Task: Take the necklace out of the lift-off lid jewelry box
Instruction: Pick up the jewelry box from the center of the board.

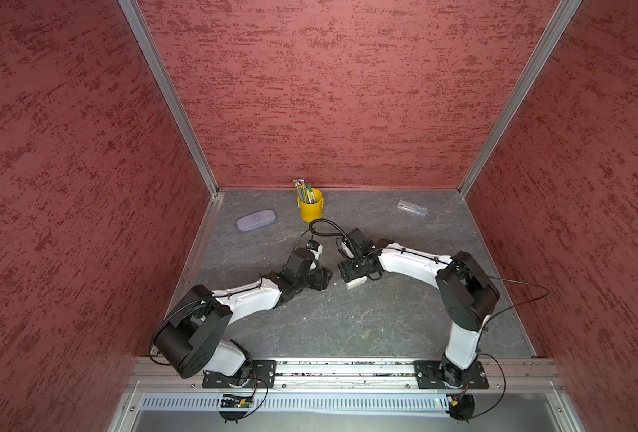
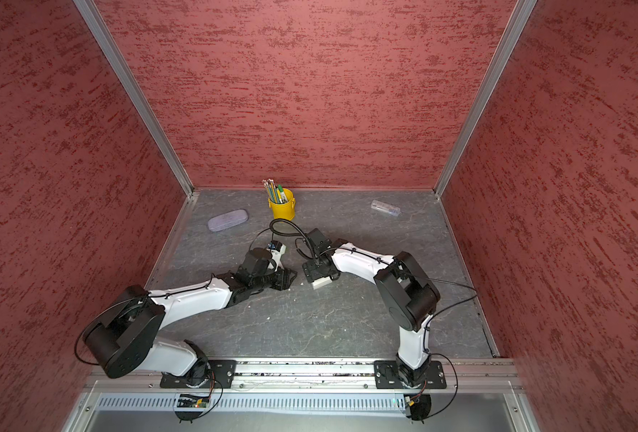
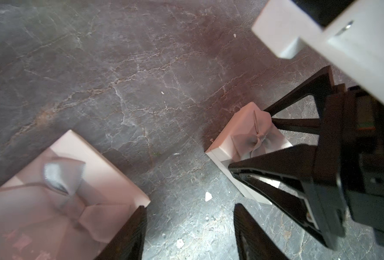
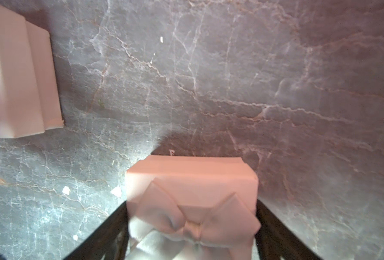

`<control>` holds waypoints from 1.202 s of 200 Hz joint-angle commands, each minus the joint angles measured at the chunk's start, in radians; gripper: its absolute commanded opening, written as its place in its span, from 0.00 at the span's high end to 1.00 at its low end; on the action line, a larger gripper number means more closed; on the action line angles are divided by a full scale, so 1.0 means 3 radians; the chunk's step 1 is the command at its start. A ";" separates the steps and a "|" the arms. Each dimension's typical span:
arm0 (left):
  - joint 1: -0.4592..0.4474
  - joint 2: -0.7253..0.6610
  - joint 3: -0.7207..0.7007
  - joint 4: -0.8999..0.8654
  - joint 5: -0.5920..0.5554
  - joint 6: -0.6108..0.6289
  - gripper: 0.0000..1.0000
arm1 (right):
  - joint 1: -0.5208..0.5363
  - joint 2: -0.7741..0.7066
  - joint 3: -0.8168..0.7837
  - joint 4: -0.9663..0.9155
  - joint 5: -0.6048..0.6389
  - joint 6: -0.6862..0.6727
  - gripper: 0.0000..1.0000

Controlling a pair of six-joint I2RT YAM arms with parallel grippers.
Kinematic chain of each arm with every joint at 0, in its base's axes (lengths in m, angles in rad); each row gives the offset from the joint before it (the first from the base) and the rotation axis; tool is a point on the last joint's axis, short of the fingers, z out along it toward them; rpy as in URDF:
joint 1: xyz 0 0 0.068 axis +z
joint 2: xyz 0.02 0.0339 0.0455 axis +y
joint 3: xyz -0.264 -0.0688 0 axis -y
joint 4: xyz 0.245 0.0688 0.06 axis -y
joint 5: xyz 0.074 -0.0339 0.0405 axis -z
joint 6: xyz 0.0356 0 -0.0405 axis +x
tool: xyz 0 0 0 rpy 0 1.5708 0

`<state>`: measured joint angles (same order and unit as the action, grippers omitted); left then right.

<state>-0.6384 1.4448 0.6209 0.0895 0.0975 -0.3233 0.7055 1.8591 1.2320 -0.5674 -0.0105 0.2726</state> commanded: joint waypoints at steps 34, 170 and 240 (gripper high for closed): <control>0.0011 -0.0143 -0.0088 0.0089 -0.0023 0.0281 0.32 | 0.0017 0.0031 0.0176 -0.0118 0.0040 -0.0047 0.26; -0.0526 0.0024 -0.0949 0.2662 0.0320 0.2027 0.00 | -0.0204 -0.0173 0.0880 -0.1054 -0.0032 -0.0221 0.27; -0.0327 0.0912 -0.0722 0.3673 0.0699 0.1787 0.00 | -0.0314 -0.0253 0.0964 -0.1215 -0.0340 -0.0245 0.28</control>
<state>-0.7719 1.6562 0.3794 1.0164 0.2405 0.2512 0.6174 1.8282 1.5097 -0.9043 -0.0750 0.1974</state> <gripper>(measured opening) 0.996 0.721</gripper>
